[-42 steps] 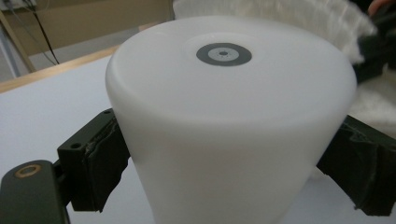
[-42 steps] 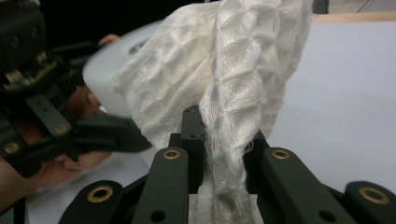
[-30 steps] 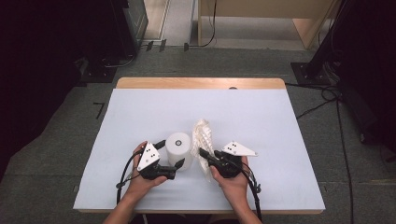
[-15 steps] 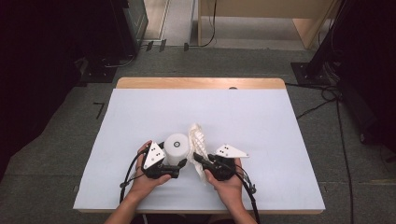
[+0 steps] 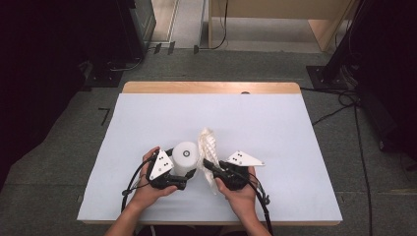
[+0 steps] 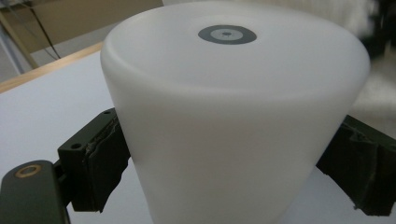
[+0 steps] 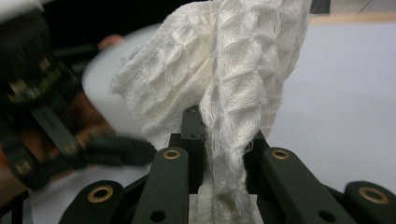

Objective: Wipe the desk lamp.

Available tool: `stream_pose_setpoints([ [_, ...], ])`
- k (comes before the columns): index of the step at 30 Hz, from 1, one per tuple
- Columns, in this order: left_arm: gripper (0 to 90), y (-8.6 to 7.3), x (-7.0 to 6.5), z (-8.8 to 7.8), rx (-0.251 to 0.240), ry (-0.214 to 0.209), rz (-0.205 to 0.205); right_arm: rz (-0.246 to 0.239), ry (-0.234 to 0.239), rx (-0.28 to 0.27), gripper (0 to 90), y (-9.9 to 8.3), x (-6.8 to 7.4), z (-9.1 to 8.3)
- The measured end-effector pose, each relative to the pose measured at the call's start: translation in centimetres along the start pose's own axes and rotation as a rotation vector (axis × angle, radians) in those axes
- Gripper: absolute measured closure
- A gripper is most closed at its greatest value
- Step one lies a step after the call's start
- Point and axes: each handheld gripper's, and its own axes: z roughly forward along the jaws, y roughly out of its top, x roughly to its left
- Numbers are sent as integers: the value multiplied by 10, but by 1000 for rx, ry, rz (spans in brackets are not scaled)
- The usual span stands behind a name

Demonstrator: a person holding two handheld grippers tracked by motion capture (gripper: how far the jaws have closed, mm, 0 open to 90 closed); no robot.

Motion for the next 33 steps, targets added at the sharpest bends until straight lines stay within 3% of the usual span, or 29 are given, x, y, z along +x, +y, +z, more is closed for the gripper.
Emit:
stream_pose_setpoints([
  [1,90,2,-5,2,6,-2,21,-30,-11,-34,783,10,4,-9],
  [5,90,5,-12,4,14,-20,40,-79,-18,-58,783,21,11,-17],
  [6,90,7,-16,5,17,-27,51,-115,-28,-63,783,26,16,-21],
  [12,90,14,-20,-1,7,-43,80,-191,-54,-21,789,25,25,-17],
  [14,90,15,-19,-5,-22,-60,74,-186,-70,-7,792,25,24,-16],
  [15,90,16,-15,-9,-41,-83,55,-150,-62,-1,794,24,19,-16],
  [20,91,15,-15,-9,-41,-80,61,-91,-47,4,796,20,11,-13],
  [24,94,15,-16,-5,-36,-82,57,-82,-45,38,794,17,7,-9],
  [28,94,15,-16,-3,-39,-83,56,-53,-43,36,793,15,2,-9],
  [33,92,13,-13,-1,-17,-105,49,-63,-49,36,793,16,2,-9],
])
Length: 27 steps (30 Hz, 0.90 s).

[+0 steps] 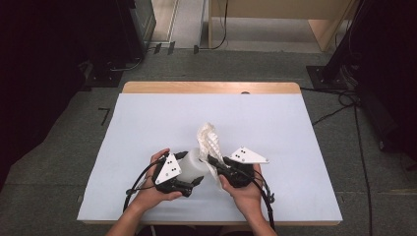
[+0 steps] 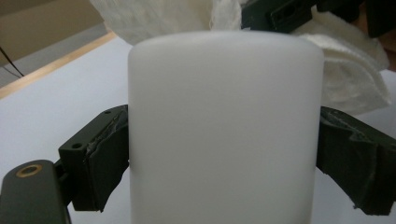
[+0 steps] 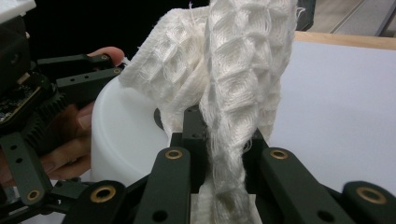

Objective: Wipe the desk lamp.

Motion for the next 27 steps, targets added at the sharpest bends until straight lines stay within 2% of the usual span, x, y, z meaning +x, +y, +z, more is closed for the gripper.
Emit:
stream_pose_setpoints([
  [8,91,-1,-1,3,-1,-4,6,-24,3,-4,793,4,6,-2],
  [11,91,-2,-2,3,-3,-5,22,-40,24,-8,795,6,10,-3],
  [12,91,-1,-3,3,5,-3,42,-47,51,-23,795,8,14,-4],
  [13,91,-1,-3,3,5,-3,42,-47,51,-23,795,8,14,-4],
  [14,92,0,-6,3,18,-7,75,-56,74,-33,795,10,18,-5],
  [16,92,1,-8,2,28,-5,97,-65,86,-35,795,11,22,-5],
  [18,92,1,-9,2,28,-4,97,-66,87,-33,794,11,23,-4],
  [21,91,0,-7,2,17,-4,82,-56,69,-36,796,8,16,0],
  [22,92,-1,-5,1,14,-11,65,-38,31,-19,797,5,9,4],
  [23,91,-1,-5,1,14,-11,65,-38,31,-19,797,5,9,4],
  [24,91,-2,-1,0,12,-21,46,-15,28,-10,797,2,1,5],
  [27,91,-3,1,-1,10,-30,35,-7,37,12,799,2,-3,3],
])
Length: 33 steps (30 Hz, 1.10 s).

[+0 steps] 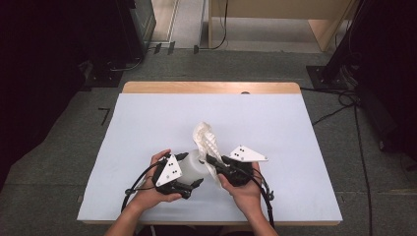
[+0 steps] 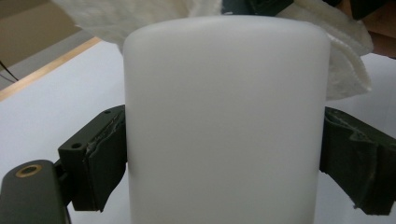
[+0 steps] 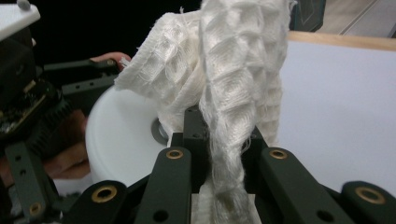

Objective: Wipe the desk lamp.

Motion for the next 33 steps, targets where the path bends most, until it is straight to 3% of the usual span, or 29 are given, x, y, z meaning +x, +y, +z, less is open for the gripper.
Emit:
stream_pose_setpoints([
  [2,91,0,2,-1,0,-6,-11,-36,55,0,801,2,5,-4],
  [3,91,0,2,-1,0,-6,-11,-36,55,0,801,2,5,-4],
  [4,91,-1,1,-1,-1,-1,-3,-55,114,-28,802,4,13,-4],
  [5,91,-1,-1,-1,-2,1,3,-65,125,-41,802,5,17,-3],
  [10,92,-1,-4,-2,-3,8,35,-40,90,-68,800,4,19,4],
  [11,92,0,-5,-1,-1,12,32,-11,36,-67,798,0,10,8],
  [12,92,0,-5,-1,-1,12,32,-11,36,-67,798,0,10,8],
  [13,92,0,-4,0,0,11,27,30,5,-57,795,-2,1,8],
  [15,92,-1,-1,-1,-5,9,-3,37,-13,-32,794,-3,-4,6],
  [18,92,-2,2,-2,-11,5,-35,43,17,-20,799,-3,-5,1],
  [24,92,-1,-4,-1,-8,14,-1,-11,130,-68,799,3,15,1],
  [26,92,0,-5,-1,-6,18,9,-24,123,-82,794,4,17,3],
  [27,92,-1,-5,0,-8,20,9,-13,92,-80,788,2,12,8],
  [30,92,-1,-5,1,-12,20,3,46,57,-70,784,-3,-2,9],
  [33,92,-1,-2,1,-14,14,-13,58,72,-47,792,-3,-6,5],
])
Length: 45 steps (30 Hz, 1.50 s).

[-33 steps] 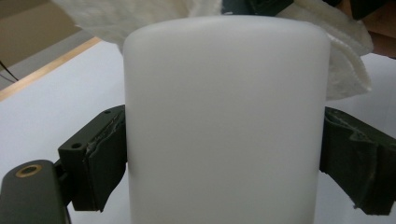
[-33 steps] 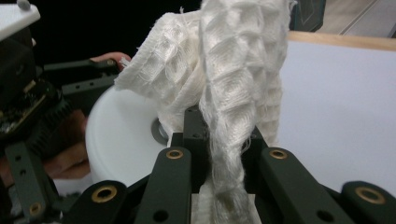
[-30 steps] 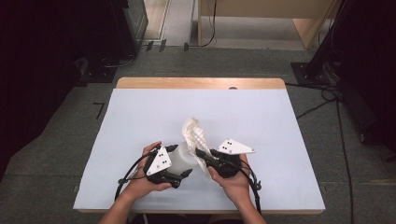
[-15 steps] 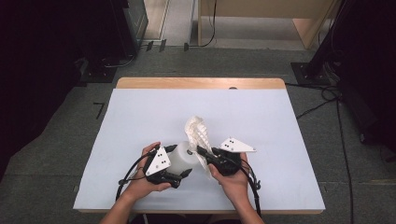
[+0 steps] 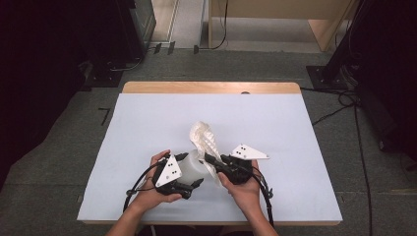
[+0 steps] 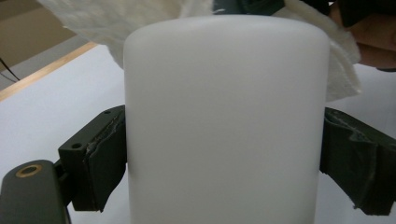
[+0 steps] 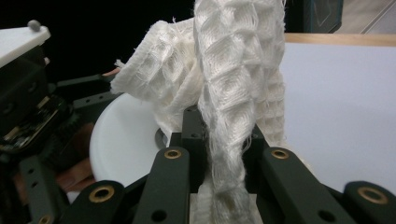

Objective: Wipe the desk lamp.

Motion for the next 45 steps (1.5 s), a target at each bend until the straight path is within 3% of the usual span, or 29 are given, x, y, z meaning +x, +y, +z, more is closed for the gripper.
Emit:
stream_pose_setpoints([
  [2,92,-1,2,-1,-4,-3,-15,-3,34,0,796,1,4,-2],
  [5,92,-1,1,-1,-6,0,-20,-13,122,-26,792,3,14,-2],
  [7,92,0,0,-1,-6,6,-19,-17,144,-33,788,4,16,-2],
  [10,92,0,-1,-1,-8,13,-15,-45,129,-47,778,4,18,0],
  [11,92,0,-1,0,-10,15,-15,-62,44,-25,783,4,15,-1],
  [12,92,0,-1,1,-16,23,-22,-67,0,-15,783,4,12,-2],
  [16,92,-1,4,1,-32,47,-40,-3,-61,-34,783,3,-4,-10],
  [18,93,-4,16,1,-45,84,-85,31,-116,-55,783,2,-16,-19],
  [20,93,-4,20,2,-54,98,-106,33,-130,-59,783,1,-18,-22],
  [21,93,-3,27,4,-76,141,-153,39,-149,-60,783,-2,-23,-26],
  [22,93,-1,29,7,-79,176,-162,42,-160,-57,783,-4,-24,-29],
  [23,93,-1,29,7,-79,176,-162,42,-160,-57,783,-4,-24,-29],
  [24,93,3,32,12,-82,265,-195,49,-185,-56,780,-8,-27,-34],
  [25,93,3,32,12,-82,265,-195,53,-197,-56,780,-10,-29,-36],
  [26,93,4,36,16,-99,321,-242,55,-209,-59,780,-11,-32,-39],
  [27,93,4,38,18,-104,347,-254,60,-225,-60,780,-13,-34,-41],
  [31,96,0,43,23,-88,416,-258,67,-265,-64,781,-18,-42,-48],
  [32,113,-1,46,19,-124,416,-287,77,-287,-64,781,-22,-46,-50],
  [34,135,0,47,17,-140,419,-293,78,-295,-62,780,-23,-48,-50],
  [36,299,1,44,12,-170,493,-281,78,-302,-58,780,-25,-51,-49],
  [37,301,-2,45,13,-154,454,-293,78,-304,-46,780,-27,-53,-47],
  [39,270,-3,46,15,-127,449,-291,81,-300,-34,780,-29,-54,-43],
  [40,251,-9,46,20,-78,413,-297,79,-297,-29,780,-30,-54,-41],
  [41,240,-9,46,20,-78,413,-297,79,-297,-29,780,-30,-54,-41],
  [42,227,-11,45,22,-47,396,-301,72,-287,-23,780,-30,-53,-37],
  [45,181,-12,45,23,-34,371,-305,62,-278,-14,780,-29,-52,-35],
])
